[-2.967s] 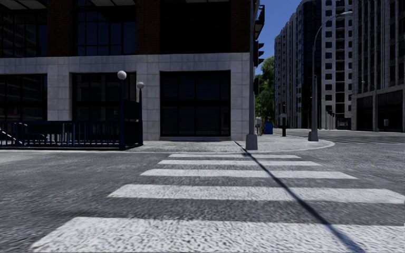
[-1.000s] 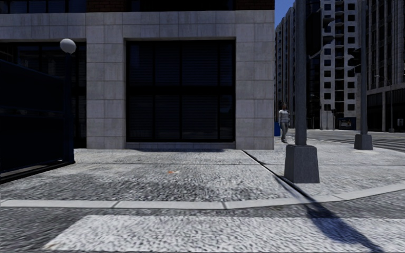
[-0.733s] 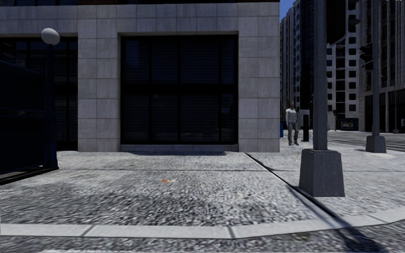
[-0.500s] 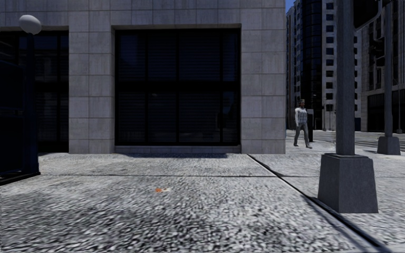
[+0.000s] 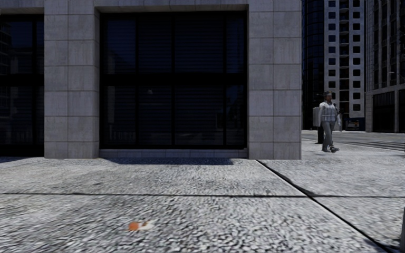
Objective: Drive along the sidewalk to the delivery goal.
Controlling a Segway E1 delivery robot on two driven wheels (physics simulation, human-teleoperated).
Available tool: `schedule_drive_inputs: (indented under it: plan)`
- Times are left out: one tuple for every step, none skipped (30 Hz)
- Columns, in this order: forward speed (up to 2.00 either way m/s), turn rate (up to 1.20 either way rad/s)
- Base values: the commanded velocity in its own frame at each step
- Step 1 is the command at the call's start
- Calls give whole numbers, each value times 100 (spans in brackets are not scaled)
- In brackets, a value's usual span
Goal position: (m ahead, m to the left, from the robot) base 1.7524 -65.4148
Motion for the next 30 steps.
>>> schedule_drive_inputs:
  plan:
    - [183, -26]
    - [183, -26]
    - [183, -26]
    - [183, -26]
    - [183, -27]
    - [183, -27]
    - [183, -32]
    - [183, -46]
    - [183, -52]
    - [183, -53]
    - [183, -54]
    - [183, -54]
    - [183, -54]
    - [183, -54]
    - [183, -54]
    - [183, -54]
    - [183, -54]
    - [183, -54]
    - [183, -54]
    - [183, -54]
    - [183, -55]
    - [183, -55]
    - [183, -55]
    - [183, -55]
    - [183, -55]
    - [183, -55]
    - [183, -55]
    - [183, -55]
    - [183, -55]
    - [183, -55]
